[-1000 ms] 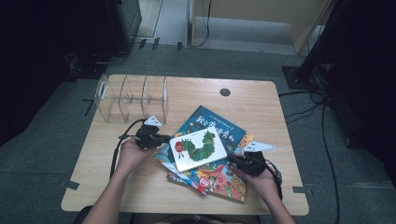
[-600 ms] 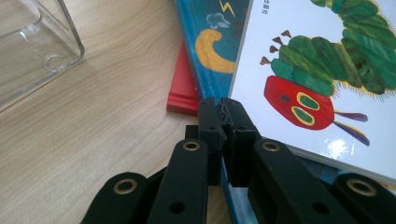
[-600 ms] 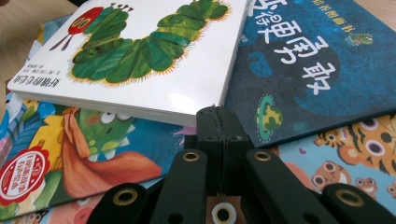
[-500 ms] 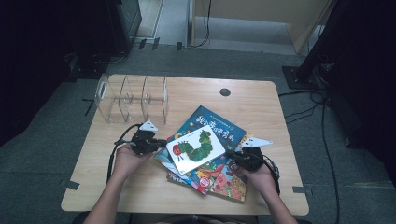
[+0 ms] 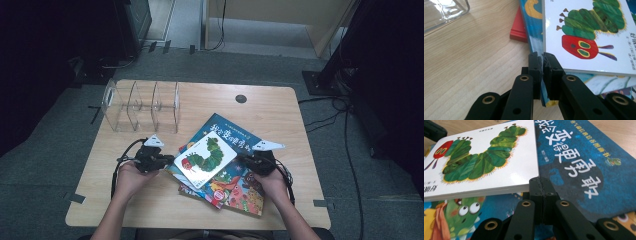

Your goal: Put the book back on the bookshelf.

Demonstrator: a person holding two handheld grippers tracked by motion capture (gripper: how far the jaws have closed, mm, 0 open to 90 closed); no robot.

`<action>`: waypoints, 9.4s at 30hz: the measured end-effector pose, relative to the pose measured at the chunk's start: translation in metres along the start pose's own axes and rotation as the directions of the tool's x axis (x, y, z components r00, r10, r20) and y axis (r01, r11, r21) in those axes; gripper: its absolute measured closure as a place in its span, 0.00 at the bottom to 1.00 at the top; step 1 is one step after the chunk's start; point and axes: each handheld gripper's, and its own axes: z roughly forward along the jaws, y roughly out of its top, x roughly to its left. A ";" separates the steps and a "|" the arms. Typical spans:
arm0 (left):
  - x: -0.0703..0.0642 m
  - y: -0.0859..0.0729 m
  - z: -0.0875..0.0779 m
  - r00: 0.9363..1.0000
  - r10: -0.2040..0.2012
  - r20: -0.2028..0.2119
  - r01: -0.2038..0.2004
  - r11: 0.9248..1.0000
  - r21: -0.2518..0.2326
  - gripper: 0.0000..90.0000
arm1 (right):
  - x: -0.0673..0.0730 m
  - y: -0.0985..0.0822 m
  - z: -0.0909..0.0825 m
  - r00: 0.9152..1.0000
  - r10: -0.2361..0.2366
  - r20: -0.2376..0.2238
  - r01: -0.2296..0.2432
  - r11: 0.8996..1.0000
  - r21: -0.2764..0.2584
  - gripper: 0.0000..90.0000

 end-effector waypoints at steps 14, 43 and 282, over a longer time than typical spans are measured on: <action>0.005 0.006 0.003 0.999 -0.020 0.038 0.020 1.000 0.010 0.99 | 0.004 0.012 0.004 0.999 -0.001 -0.036 0.002 1.000 0.016 1.00; -0.034 0.007 0.011 0.983 0.004 0.185 -0.008 1.000 0.023 1.00 | 0.021 0.011 0.023 0.998 -0.011 -0.063 0.012 1.000 0.029 1.00; 0.047 0.033 -0.002 0.983 -0.084 0.162 0.080 0.996 0.031 0.49 | 0.039 -0.011 0.001 0.984 -0.107 -0.145 0.110 0.994 0.018 0.72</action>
